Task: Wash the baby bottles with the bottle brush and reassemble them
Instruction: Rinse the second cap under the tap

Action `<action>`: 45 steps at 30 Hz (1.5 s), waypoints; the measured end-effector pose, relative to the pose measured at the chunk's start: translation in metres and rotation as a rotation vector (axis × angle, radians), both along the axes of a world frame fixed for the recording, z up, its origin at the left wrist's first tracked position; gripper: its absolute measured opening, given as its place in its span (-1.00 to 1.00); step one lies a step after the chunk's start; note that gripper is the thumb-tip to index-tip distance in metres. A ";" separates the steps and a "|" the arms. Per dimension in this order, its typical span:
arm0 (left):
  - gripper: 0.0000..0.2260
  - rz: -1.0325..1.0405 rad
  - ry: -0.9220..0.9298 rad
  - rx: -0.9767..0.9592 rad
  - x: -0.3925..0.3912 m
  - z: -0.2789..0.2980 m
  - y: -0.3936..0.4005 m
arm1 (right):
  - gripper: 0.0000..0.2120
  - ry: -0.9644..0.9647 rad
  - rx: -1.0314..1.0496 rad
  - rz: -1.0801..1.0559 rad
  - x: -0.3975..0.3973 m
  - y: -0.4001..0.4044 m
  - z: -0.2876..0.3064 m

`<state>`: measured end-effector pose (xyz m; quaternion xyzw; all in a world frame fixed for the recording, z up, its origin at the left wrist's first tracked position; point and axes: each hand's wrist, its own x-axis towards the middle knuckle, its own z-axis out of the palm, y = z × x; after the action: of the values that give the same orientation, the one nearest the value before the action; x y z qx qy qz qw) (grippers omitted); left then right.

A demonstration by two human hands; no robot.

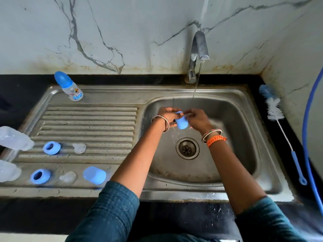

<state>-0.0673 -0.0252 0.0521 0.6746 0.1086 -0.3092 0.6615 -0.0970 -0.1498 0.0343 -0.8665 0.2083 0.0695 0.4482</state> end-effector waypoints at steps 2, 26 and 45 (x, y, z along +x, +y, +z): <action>-0.87 0.011 -0.034 0.003 0.000 0.007 0.005 | -0.64 -0.016 -0.074 0.202 -0.010 0.009 0.016; -0.78 0.170 -0.237 0.155 -0.032 0.053 0.313 | -0.64 -0.321 -0.175 0.622 -0.033 0.260 0.009; -0.80 0.294 -0.427 0.040 0.010 0.058 0.222 | -0.77 -0.427 0.126 -0.103 -0.005 0.115 0.033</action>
<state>-0.0569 0.1973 0.1098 0.7142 0.0697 -0.0582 0.6940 -0.1016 -0.0347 0.0675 -0.8200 0.1476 -0.1256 0.5385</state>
